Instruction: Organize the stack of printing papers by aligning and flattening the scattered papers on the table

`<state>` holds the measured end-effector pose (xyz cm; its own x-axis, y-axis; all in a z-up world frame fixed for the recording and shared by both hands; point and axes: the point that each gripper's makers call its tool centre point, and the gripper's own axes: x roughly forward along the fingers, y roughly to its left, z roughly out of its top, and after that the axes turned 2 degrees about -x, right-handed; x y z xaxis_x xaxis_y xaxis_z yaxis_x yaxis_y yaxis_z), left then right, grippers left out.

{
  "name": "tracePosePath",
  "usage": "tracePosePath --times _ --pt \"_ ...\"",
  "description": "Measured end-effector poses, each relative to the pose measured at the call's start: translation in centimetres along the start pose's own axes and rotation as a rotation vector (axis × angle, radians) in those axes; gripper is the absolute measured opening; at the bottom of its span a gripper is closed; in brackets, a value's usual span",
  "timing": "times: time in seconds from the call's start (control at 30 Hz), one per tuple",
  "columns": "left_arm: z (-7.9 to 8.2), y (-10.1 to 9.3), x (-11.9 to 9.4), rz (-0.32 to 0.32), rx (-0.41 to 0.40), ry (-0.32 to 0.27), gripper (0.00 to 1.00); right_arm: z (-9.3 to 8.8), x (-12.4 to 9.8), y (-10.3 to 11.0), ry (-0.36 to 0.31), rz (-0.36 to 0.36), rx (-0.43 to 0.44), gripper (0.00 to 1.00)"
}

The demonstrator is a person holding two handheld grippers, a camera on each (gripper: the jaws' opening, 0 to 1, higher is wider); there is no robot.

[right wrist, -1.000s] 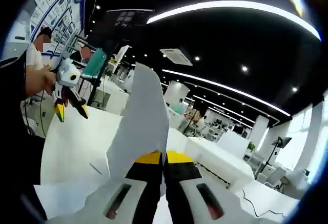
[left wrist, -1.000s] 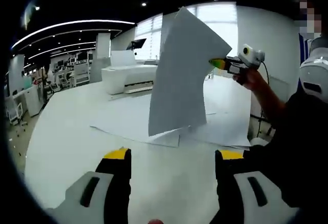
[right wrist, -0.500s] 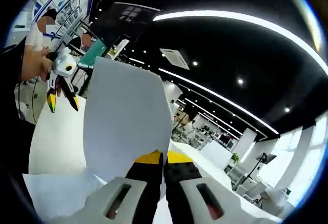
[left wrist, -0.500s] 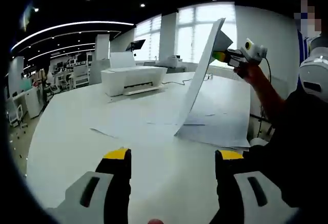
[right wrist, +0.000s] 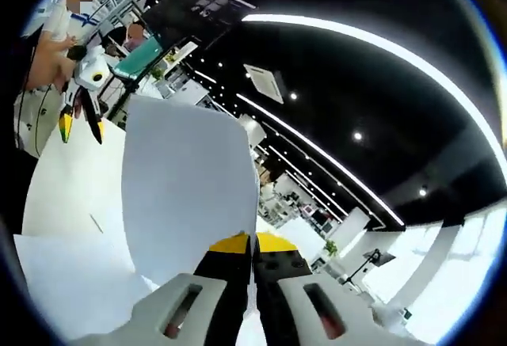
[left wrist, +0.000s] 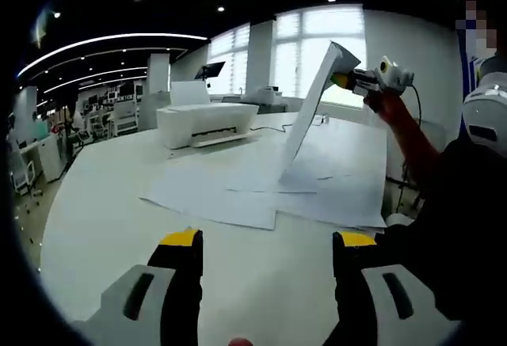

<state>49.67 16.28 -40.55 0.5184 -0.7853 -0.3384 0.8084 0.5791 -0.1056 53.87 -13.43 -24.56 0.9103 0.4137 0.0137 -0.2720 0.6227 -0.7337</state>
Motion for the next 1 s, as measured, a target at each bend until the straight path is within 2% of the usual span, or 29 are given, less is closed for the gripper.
tracePosePath --times 0.27,0.43,0.53,0.73,1.0 --pt "-0.3 0.0 0.1 0.001 -0.009 0.002 0.70 -1.1 -0.5 -2.1 0.050 -0.047 -0.075 0.00" --pt "-0.2 -0.2 0.3 -0.003 -0.007 0.001 0.70 -1.1 -0.7 -2.5 0.061 -0.053 -0.107 0.00" --pt "0.0 -0.2 0.3 -0.002 -0.003 -0.001 0.70 -1.0 -0.8 -2.5 0.081 -0.054 -0.169 0.00" --pt "0.2 -0.3 0.3 -0.002 0.000 -0.002 0.71 -0.4 -0.5 -1.7 0.110 -0.026 -0.315 0.00" --pt "0.8 -0.4 0.1 0.007 0.014 -0.016 0.74 0.6 -0.2 0.4 0.098 0.051 -0.399 0.00"
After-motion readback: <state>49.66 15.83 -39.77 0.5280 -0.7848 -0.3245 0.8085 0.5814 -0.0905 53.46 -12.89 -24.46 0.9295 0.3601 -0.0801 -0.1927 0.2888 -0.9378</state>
